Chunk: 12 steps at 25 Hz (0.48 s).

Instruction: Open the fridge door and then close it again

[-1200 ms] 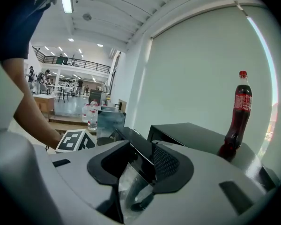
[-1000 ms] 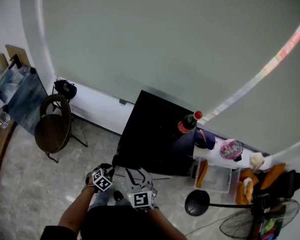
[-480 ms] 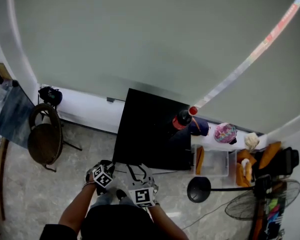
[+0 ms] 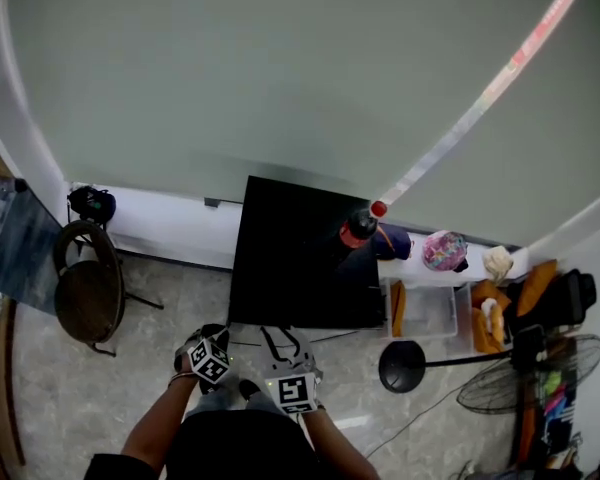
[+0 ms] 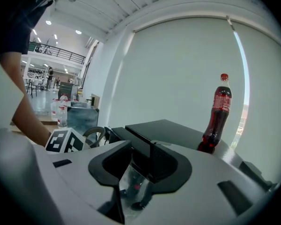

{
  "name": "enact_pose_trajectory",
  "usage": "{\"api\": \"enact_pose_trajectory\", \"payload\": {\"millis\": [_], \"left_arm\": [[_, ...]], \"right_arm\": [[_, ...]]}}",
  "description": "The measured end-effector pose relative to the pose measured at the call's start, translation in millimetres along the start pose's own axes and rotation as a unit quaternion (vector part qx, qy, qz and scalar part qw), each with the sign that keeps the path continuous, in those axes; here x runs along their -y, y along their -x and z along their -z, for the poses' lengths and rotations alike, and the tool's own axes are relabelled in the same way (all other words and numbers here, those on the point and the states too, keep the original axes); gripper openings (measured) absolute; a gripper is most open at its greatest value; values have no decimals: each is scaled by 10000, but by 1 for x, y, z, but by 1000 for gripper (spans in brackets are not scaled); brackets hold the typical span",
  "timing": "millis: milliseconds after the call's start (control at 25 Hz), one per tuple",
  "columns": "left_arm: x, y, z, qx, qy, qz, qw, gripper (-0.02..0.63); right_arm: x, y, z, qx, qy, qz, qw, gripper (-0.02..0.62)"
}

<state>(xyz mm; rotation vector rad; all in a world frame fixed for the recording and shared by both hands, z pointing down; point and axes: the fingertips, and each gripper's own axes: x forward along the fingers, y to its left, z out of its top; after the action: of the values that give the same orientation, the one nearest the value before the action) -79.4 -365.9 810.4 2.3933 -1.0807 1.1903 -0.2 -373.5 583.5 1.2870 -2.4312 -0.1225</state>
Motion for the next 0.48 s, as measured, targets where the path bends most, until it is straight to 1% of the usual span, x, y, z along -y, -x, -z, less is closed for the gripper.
{"api": "enact_pose_trajectory", "payload": {"millis": [40, 120, 200, 240, 280, 360, 400, 440, 480], "left_arm": [[-2, 9, -3, 131, 22, -92, 9999, 38], [-5, 29, -9, 489, 135, -259, 9984, 29], [-2, 53, -15, 928, 312, -263, 9948, 15], [4, 67, -19, 1177, 417, -126, 9921, 9], [13, 83, -25, 1416, 522, 91, 9885, 8], [32, 118, -36, 1790, 634, 498, 9805, 8], [41, 132, -39, 1917, 579, 573, 9781, 8], [51, 143, -39, 2000, 420, 517, 9775, 8], [62, 153, -38, 2039, 169, 325, 9783, 8]], "right_arm": [[1, 6, -2, 49, -62, 75, 9999, 128], [4, 21, -8, 136, -203, 227, 9994, 88], [7, 40, -11, 164, -313, 396, 9986, 38], [8, 51, -11, 140, -366, 485, 9981, 24], [9, 62, -10, 94, -424, 568, 9974, 15], [10, 85, -7, 50, -534, 672, 9963, 12], [11, 97, -6, 71, -559, 679, 9961, 12], [10, 110, -3, 87, -560, 659, 9962, 12], [9, 125, 1, 72, -536, 618, 9966, 12]]}}
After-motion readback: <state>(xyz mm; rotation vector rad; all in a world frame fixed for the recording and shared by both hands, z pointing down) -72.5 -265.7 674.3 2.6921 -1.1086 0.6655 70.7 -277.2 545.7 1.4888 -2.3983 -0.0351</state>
